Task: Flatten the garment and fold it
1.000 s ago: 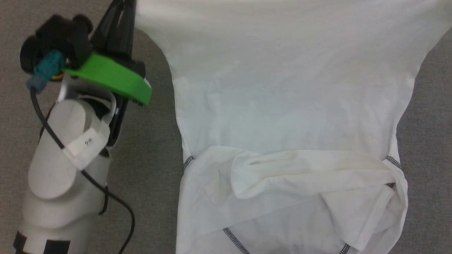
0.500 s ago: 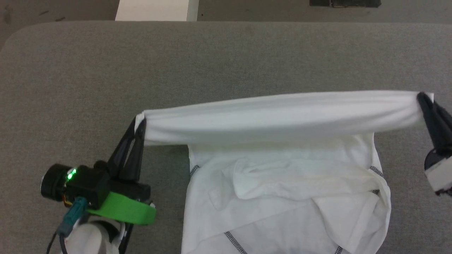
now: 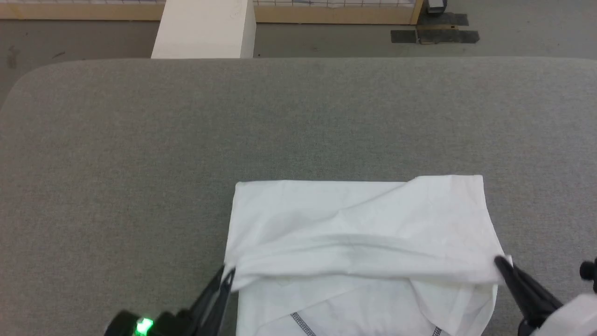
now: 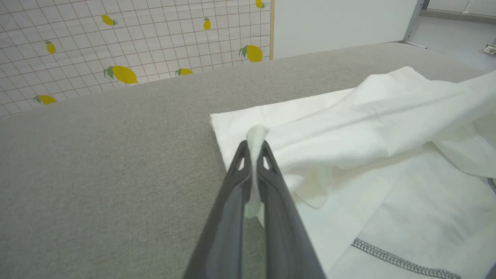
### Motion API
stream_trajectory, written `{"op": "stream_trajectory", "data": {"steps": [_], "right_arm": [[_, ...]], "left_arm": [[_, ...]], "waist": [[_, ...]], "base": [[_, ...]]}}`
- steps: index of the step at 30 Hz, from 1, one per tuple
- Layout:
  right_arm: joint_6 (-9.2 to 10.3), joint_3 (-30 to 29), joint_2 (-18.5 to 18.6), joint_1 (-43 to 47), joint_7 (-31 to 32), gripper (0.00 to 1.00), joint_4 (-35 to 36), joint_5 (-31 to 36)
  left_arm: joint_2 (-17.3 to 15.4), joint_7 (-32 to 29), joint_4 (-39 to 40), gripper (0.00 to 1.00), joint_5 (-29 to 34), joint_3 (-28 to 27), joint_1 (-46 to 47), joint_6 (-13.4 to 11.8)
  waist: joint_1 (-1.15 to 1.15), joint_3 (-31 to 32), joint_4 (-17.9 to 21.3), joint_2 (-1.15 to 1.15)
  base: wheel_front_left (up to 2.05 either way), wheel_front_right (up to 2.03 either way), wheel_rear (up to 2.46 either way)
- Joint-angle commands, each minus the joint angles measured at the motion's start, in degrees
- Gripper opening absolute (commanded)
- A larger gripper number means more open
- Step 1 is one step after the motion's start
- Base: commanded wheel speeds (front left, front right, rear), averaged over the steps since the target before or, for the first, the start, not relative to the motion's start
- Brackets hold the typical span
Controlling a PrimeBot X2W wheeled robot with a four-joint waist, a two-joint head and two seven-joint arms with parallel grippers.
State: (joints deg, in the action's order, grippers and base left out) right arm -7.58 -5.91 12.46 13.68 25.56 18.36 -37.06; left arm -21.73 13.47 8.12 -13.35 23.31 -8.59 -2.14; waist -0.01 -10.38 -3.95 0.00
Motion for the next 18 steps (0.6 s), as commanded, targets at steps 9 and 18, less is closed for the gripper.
{"op": "stream_trajectory", "data": {"steps": [9, 18], "right_arm": [[0.09, 2.08, 4.82, 8.94, -4.37, 0.00, -2.23, -2.60], [0.09, 5.55, 7.73, 11.11, -6.05, 1.00, -6.16, -1.47]], "left_arm": [[-0.75, 1.35, -1.26, 0.02, -1.33, 0.23, -9.87, 0.10], [-2.30, 1.46, -6.29, 1.00, 1.53, 3.35, -12.14, 1.67]], "waist": [[0.01, 2.43, 1.35, 0.00], [0.01, 5.26, 1.45, 0.00]], "base": [[0.00, 0.00, 0.00], [0.00, 0.00, 0.00]]}}
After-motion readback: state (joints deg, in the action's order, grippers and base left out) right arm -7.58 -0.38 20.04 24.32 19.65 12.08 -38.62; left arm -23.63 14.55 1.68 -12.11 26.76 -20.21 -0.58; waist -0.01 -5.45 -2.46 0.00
